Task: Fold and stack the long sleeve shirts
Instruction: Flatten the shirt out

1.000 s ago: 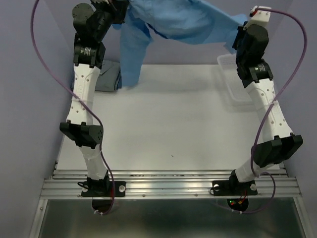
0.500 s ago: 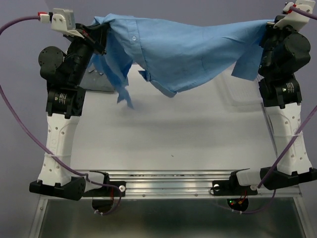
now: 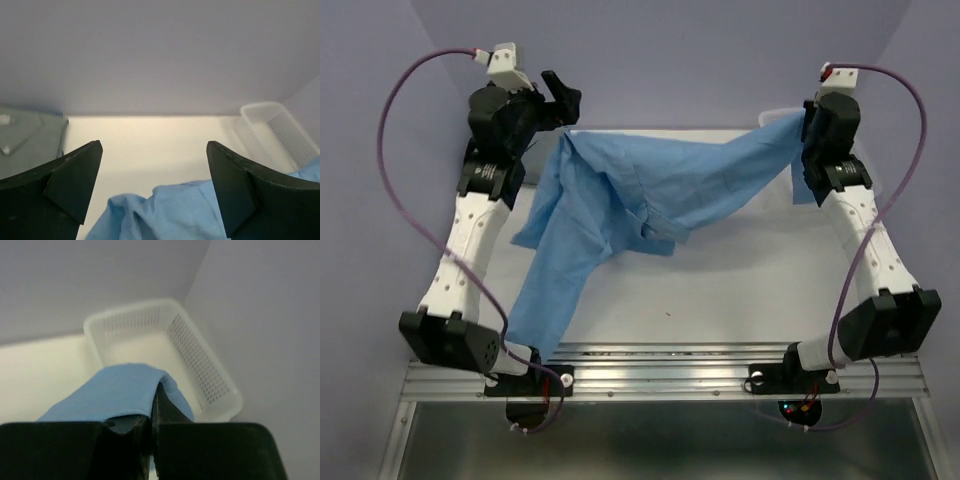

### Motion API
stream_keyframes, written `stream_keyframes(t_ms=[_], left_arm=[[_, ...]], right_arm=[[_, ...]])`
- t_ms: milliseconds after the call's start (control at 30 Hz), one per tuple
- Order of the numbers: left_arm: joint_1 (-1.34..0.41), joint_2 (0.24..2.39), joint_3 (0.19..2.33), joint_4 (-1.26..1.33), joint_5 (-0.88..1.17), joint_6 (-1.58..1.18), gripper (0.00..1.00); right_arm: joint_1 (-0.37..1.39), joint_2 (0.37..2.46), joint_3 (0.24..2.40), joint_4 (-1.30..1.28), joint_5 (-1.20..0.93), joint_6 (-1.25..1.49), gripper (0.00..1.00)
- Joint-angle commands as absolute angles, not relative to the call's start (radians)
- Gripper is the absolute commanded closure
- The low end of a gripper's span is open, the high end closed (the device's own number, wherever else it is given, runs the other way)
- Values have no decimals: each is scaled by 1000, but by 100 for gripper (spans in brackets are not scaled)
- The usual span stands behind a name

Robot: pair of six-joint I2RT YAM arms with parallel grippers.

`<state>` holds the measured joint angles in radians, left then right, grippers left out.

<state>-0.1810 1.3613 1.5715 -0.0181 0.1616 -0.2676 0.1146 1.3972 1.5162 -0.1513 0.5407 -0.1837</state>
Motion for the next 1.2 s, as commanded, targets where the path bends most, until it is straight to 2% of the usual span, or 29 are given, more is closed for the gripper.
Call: stream_keyframes(t_ms=[0,33,67,100,133,167,367,500,567,700,800,1000,1167], left_arm=[[-172,1561,1589,-210,141,-302,1],[-170,1610,1592,-239,161,-305,1],[-170,1621,1591,-244,161,-305,1],[-172,1623,1583,-242,163,-317,1],[-172,1611,1556,-239,158,-324,1],[-172,1597,1534,-220,152,-339,1],[-179,1477,1352,-224,140,-417,1],[-221,1381,1188,-299,88,-491,1],[-232,1292,1050,-302,133,-511,1],[-345,1140,879,-340,176,-445,1],[-492,1072,763,-335,195,-506,1],[-627,1097,647,-261,143,-641,1],[-657,1244,659,-329,11,-669,1]], right_arm=[[48,1564,1474,-265,394,-19,92],[48,1595,1508,-314,409,-9,67],[48,1623,1529,-336,414,-3,67],[48,1647,1549,-354,420,-3,32],[48,1682,1595,-391,422,32,20],[48,1692,1612,-403,417,35,0],[74,1596,1569,-413,289,66,0],[139,1494,1412,-387,175,119,0],[158,1407,1257,-320,68,184,0],[167,1318,1056,-249,-96,281,0],[167,1292,968,-235,-115,357,0],[167,1331,864,-215,-162,406,0],[167,1407,850,-181,-231,440,0]])
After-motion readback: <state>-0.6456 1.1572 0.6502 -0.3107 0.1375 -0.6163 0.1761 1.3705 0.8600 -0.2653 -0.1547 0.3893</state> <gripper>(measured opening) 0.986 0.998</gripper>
